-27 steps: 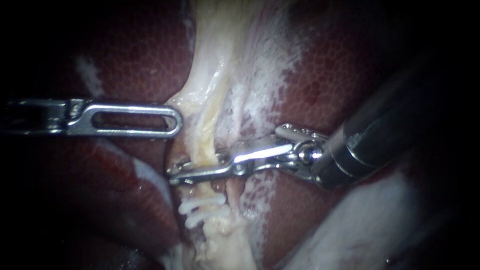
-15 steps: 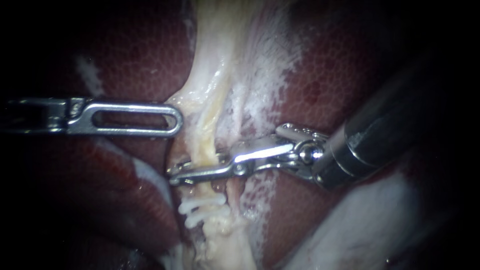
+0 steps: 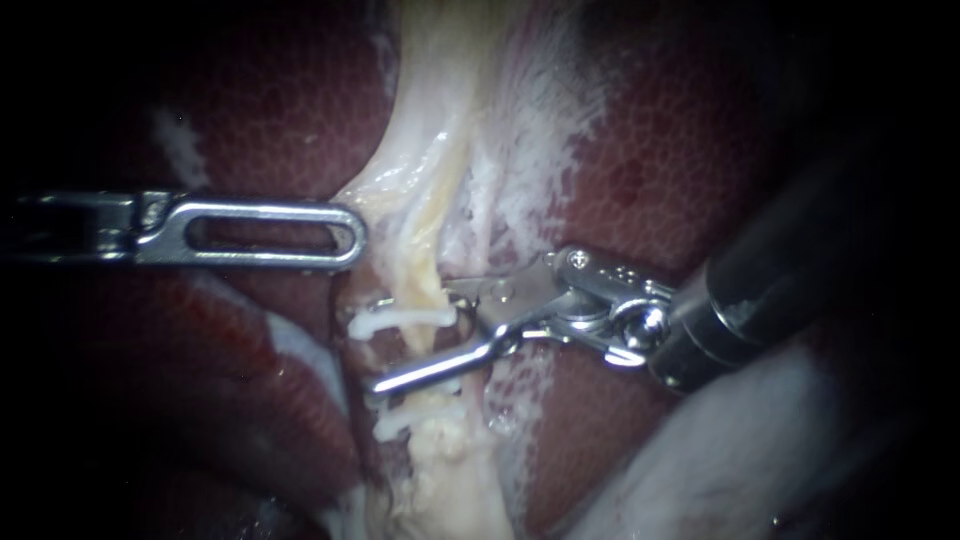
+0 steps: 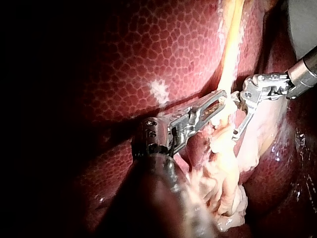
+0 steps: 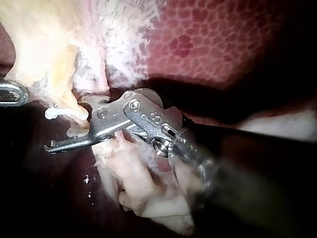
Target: Going back third clip left tube
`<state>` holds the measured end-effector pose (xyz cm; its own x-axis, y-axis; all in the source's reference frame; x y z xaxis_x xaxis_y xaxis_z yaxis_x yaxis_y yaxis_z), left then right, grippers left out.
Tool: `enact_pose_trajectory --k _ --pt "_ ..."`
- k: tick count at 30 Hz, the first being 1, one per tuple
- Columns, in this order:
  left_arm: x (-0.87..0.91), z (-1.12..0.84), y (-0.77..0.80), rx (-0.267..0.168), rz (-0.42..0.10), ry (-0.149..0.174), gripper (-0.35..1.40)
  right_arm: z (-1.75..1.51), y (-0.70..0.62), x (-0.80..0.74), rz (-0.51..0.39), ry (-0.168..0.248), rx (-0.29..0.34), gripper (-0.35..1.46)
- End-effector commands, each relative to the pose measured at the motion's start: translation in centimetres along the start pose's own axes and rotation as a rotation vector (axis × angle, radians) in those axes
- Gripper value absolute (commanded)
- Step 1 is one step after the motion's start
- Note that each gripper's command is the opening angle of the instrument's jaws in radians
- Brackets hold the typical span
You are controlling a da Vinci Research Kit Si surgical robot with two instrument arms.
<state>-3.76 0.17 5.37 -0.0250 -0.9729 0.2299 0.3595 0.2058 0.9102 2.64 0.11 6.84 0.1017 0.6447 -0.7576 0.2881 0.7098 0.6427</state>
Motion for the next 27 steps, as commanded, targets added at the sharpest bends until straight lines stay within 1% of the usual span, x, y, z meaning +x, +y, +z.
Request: enact_pose_trajectory --k 1,3,4,7,10,15,19,22,27 --pt "0.0 0.0 0.0 0.0 0.0 0.0 -0.35 -0.01 0.0 0.0 -0.03 -0.001 0.0 0.6" --pt "0.0 0.0 0.0 0.0 0.0 0.0 -0.35 -0.02 0.0 -0.01 -0.053 -0.003 0.0 0.6" --pt "0.0 0.0 0.0 0.0 0.0 0.0 -0.35 -0.02 0.0 -0.01 -0.083 -0.006 0.0 0.6" --pt "0.0 0.0 0.0 0.0 0.0 0.0 -0.35 -0.03 0.01 -0.02 -0.133 -0.016 0.0 0.6" --pt "0.0 0.01 0.0 0.0 0.0 0.0 -0.35 0.0 0.02 -0.04 -0.156 -0.024 -0.002 0.6" --pt "0.01 0.01 0.0 0.0 0.001 0.0 -0.35 -0.01 0.03 -0.07 -0.169 -0.029 -0.004 0.6" --pt "0.01 -0.01 0.0 0.0 0.001 0.0 -0.35 -0.16 0.0 -0.08 -0.172 -0.037 -0.012 0.6" --pt "0.01 -0.02 0.0 0.001 0.001 0.001 -0.35 -0.32 -0.02 -0.1 -0.188 -0.048 -0.031 0.6" --pt "0.0 -0.01 0.0 0.001 0.001 0.001 -0.35 -0.6 -0.12 -0.11 -0.2 -0.063 -0.046 0.6"
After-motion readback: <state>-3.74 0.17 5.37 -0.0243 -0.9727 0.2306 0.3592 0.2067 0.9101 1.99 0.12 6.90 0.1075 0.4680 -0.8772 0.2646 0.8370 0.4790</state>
